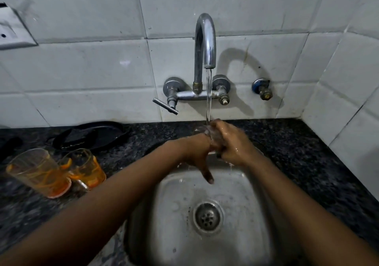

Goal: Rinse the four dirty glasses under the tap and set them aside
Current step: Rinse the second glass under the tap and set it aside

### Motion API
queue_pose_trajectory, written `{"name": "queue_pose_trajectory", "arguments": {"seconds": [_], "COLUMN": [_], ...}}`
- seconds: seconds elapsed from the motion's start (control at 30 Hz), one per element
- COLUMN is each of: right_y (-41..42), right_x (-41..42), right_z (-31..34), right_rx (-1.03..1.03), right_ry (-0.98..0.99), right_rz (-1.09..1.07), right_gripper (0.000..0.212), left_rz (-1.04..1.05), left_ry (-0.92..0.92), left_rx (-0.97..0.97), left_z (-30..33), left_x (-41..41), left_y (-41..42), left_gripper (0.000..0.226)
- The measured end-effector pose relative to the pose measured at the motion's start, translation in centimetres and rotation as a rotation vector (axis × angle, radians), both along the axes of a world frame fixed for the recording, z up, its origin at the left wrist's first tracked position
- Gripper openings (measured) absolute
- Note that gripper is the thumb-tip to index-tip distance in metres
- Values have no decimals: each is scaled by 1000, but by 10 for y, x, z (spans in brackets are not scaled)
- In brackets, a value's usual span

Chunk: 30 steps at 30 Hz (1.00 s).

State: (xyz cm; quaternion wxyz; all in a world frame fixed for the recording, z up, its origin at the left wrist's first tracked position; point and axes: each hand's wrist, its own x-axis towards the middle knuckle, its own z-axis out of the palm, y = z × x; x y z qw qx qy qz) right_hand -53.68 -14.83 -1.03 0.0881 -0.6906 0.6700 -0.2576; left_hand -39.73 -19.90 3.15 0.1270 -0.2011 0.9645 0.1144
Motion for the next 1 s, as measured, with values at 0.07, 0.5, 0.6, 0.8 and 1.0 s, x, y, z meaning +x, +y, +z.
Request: {"name": "queue_pose_trajectory", "arguments": {"seconds": [0.07, 0.5, 0.6, 0.8, 1.0], "right_y": [-2, 8, 16, 19, 33], "right_x": [1, 20, 44, 26, 18], "right_z": [3, 30, 24, 8, 18], "right_rx": [-11, 127, 101, 342, 536], "right_ry": [125, 478, 639, -295, -1081], "right_rz": [6, -349, -275, -33, -87], "right_gripper": [78, 74, 90, 115, 62], "left_rz": [-46, 683, 1138, 1217, 1214], "left_ry": [-180, 910, 1225, 1334, 1409], "left_rx": [-367, 1089, 1043, 841, 971], "left_z": [-3, -16, -32, -37, -32], "left_x": [-7, 4, -20, -22, -23], "left_y": [1, -4, 0, 6, 8], "left_gripper": [93, 24, 36, 34, 28]}}
